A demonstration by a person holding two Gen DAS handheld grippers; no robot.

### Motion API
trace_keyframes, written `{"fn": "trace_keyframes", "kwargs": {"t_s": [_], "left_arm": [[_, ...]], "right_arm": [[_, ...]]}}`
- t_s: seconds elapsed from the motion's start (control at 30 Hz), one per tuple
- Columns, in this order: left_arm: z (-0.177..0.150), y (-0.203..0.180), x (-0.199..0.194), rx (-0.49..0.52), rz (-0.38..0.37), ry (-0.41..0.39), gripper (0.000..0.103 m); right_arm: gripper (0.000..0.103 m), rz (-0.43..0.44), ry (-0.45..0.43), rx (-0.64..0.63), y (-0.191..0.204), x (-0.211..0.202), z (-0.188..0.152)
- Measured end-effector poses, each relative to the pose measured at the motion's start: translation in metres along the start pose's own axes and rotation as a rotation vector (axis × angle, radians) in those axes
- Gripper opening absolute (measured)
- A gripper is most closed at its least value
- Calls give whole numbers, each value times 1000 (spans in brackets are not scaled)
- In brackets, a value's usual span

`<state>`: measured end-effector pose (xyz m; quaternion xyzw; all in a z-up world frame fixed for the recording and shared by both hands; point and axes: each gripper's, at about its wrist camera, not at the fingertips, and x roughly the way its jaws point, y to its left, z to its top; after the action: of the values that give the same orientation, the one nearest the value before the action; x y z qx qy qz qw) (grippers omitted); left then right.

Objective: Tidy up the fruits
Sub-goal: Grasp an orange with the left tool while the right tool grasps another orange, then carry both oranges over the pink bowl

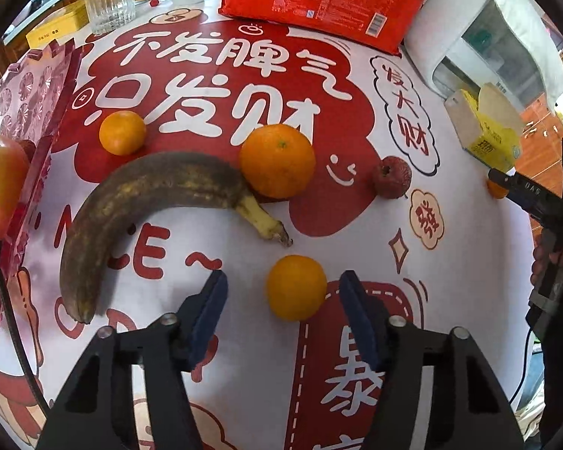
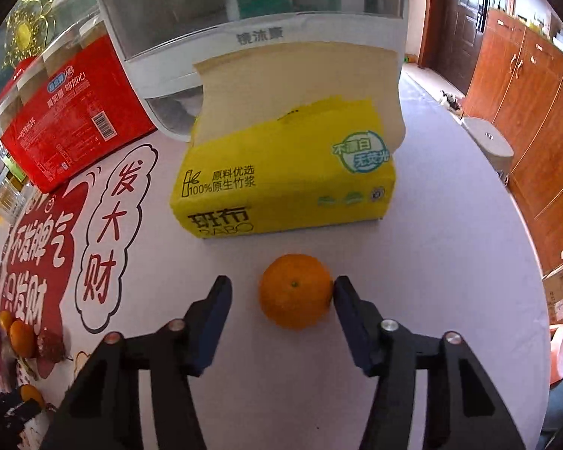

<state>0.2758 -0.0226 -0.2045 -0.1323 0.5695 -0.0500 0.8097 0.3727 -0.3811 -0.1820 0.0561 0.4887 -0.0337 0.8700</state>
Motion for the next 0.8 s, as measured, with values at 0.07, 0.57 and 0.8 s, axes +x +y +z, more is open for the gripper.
{"fn": "trace_keyframes", "kwargs": {"t_s": [0.07, 0.57, 0.8], "left_arm": [[0, 0, 0, -8, 1, -14, 47], [-7, 2, -11, -29, -54, -25, 29], [-22, 9, -36, -32, -69, -47, 29]], "right_arm": [[44, -13, -9, -18, 1, 0, 0], [41, 35, 57, -50, 18, -19, -27], [41, 107, 109, -77, 44, -50, -74]]}}
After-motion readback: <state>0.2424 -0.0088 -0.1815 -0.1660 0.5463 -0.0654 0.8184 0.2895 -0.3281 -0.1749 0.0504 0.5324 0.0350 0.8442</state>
